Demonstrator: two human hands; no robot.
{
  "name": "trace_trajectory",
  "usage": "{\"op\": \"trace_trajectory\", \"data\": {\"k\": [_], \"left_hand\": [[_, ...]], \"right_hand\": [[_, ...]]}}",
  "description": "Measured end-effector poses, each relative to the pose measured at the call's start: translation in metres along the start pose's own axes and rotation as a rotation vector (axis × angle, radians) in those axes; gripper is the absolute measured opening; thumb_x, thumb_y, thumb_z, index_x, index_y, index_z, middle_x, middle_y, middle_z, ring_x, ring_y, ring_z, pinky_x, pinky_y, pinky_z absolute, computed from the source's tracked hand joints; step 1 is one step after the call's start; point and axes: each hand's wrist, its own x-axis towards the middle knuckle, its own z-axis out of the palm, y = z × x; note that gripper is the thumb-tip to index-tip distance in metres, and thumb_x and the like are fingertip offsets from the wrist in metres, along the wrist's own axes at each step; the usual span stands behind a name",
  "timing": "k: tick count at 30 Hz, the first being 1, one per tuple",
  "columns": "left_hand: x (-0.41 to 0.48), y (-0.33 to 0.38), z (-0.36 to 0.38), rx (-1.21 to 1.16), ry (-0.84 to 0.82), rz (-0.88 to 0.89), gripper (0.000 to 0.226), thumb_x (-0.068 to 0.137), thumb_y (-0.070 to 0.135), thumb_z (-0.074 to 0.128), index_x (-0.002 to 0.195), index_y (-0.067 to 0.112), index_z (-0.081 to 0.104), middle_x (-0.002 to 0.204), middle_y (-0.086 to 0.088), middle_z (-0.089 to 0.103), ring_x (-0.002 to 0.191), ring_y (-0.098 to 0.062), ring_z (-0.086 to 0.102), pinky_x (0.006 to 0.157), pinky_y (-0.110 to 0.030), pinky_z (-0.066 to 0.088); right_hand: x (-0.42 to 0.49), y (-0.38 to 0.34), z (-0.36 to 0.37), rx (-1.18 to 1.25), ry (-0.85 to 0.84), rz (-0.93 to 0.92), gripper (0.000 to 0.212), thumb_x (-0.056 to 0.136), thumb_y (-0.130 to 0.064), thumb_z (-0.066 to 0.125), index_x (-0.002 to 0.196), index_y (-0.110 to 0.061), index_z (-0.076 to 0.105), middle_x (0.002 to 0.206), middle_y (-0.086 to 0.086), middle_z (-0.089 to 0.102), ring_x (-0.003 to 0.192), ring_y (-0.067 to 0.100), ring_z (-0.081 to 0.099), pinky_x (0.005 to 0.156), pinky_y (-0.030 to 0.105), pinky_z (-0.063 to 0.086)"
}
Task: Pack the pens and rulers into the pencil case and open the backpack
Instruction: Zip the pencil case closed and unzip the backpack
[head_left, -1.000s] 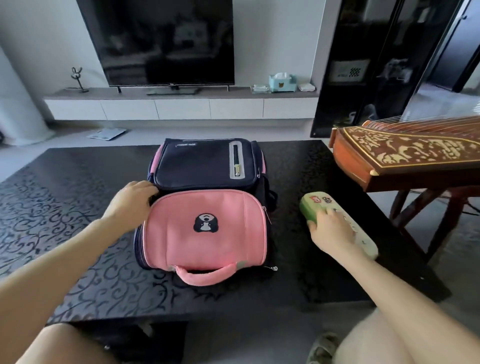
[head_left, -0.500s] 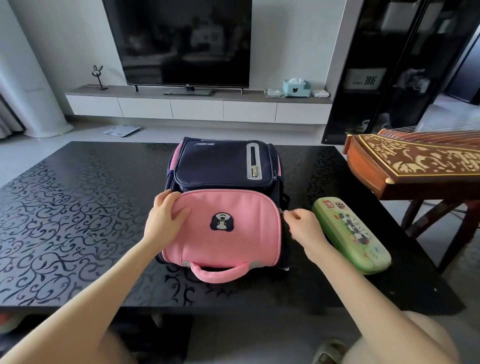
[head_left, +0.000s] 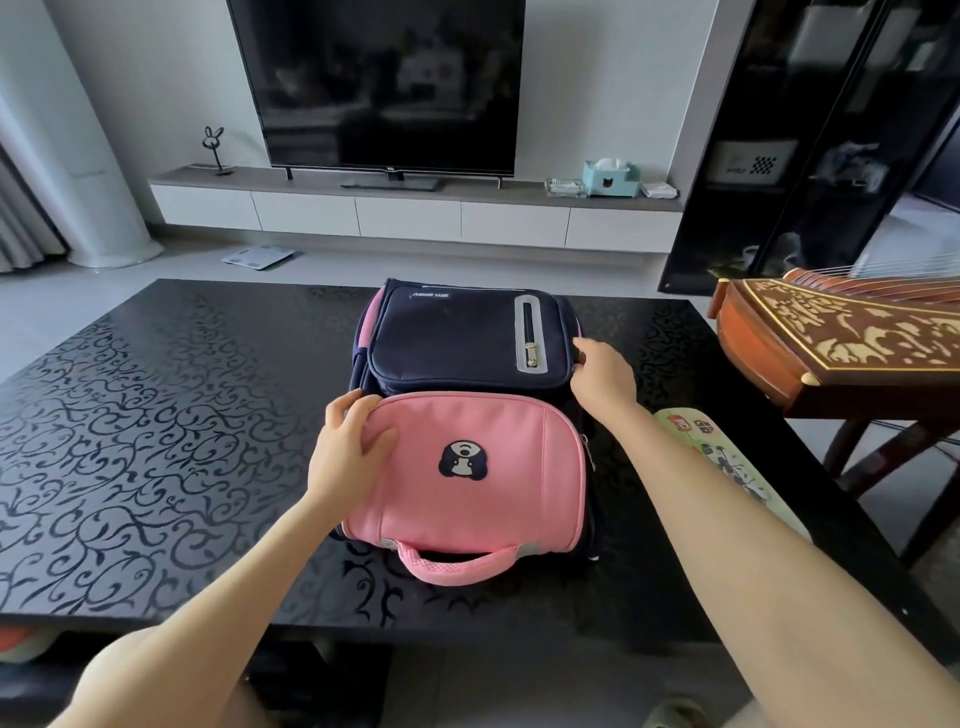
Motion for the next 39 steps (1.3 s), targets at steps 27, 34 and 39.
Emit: {"op": "trace_trajectory", "data": {"k": [27, 34, 39], "left_hand": [[-0.01, 0.008, 0.018, 0.038, 0.137, -0.132, 0.035, 0.088, 0.029, 0.055, 0.122, 0.021, 0.05, 0.146, 0.014, 0.033, 0.116, -0.022, 0.049, 0.072, -0.03, 0.037], [-0.017, 0.023, 0.028, -0.04, 0.195, -0.166, 0.03, 0.088, 0.023, 0.054, 0.118, 0.02, 0.051, 0.146, 0.015, 0.033, 0.107, -0.024, 0.055, 0.068, -0.029, 0.036], [-0.045, 0.044, 0.021, -0.178, 0.073, -0.156, 0.047, 0.078, 0.041, 0.053, 0.123, 0.029, 0.049, 0.147, 0.012, 0.033, 0.112, -0.019, 0.053, 0.081, -0.036, 0.045]], "right_hand": [[-0.054, -0.043, -0.032, -0.695, 0.051, -0.296, 0.013, 0.068, -0.002, 0.07, 0.073, 0.001, 0.059, 0.069, 0.016, 0.064, 0.058, 0.03, 0.063, 0.044, 0.023, 0.025], [-0.101, -0.099, -0.001, -0.515, -0.137, -0.221, 0.02, 0.083, 0.003, 0.05, 0.103, 0.0, 0.054, 0.103, 0.017, 0.067, 0.096, 0.032, 0.065, 0.065, 0.03, 0.039], [-0.105, -0.163, 0.034, -0.257, -0.158, -0.293, 0.017, 0.096, -0.013, 0.042, 0.103, -0.007, 0.057, 0.108, 0.011, 0.066, 0.1, 0.031, 0.063, 0.069, 0.032, 0.038]]}}
